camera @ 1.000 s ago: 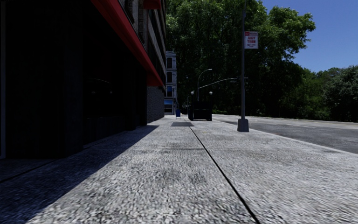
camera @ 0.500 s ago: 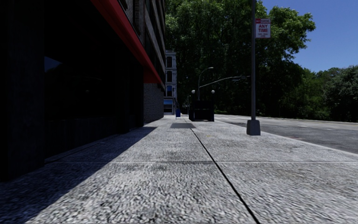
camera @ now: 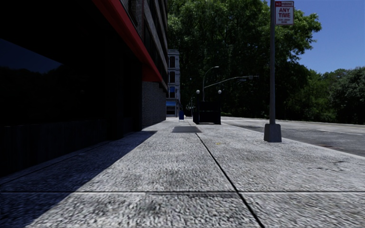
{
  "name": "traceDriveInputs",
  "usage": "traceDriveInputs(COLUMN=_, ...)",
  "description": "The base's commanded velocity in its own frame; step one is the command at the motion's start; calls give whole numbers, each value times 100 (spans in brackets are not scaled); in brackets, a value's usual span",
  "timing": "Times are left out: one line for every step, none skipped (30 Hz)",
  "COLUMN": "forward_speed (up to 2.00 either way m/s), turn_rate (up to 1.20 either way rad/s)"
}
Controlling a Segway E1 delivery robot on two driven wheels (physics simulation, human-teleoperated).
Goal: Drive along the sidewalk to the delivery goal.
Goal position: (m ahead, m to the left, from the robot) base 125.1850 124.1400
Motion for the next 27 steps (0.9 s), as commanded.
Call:
traceDriveInputs(forward_speed=200, turn_rate=0)
traceDriveInputs(forward_speed=200, turn_rate=0)
traceDriveInputs(forward_speed=200, turn_rate=0)
traceDriveInputs(forward_speed=200, turn_rate=0)
traceDriveInputs(forward_speed=200, turn_rate=0)
traceDriveInputs(forward_speed=200, turn_rate=0)
traceDriveInputs(forward_speed=200, turn_rate=0)
traceDriveInputs(forward_speed=200, turn_rate=0)
traceDriveInputs(forward_speed=200, turn_rate=0)
traceDriveInputs(forward_speed=200, turn_rate=0)
traceDriveInputs(forward_speed=200, turn_rate=0)
traceDriveInputs(forward_speed=200, turn_rate=0)
traceDriveInputs(forward_speed=200, turn_rate=0)
traceDriveInputs(forward_speed=200, turn_rate=0)
traceDriveInputs(forward_speed=200, turn_rate=0)
traceDriveInputs(forward_speed=200, turn_rate=0)
traceDriveInputs(forward_speed=200, turn_rate=0)
traceDriveInputs(forward_speed=200, turn_rate=0)
traceDriveInputs(forward_speed=200, turn_rate=0)
traceDriveInputs(forward_speed=200, turn_rate=0)
traceDriveInputs(forward_speed=200, turn_rate=0)
traceDriveInputs(forward_speed=200, turn_rate=0)
traceDriveInputs(forward_speed=200, turn_rate=0)
traceDriveInputs(forward_speed=200, turn_rate=0)
traceDriveInputs(forward_speed=200, turn_rate=0)
traceDriveInputs(forward_speed=200, turn_rate=0)
traceDriveInputs(forward_speed=200, turn_rate=0)
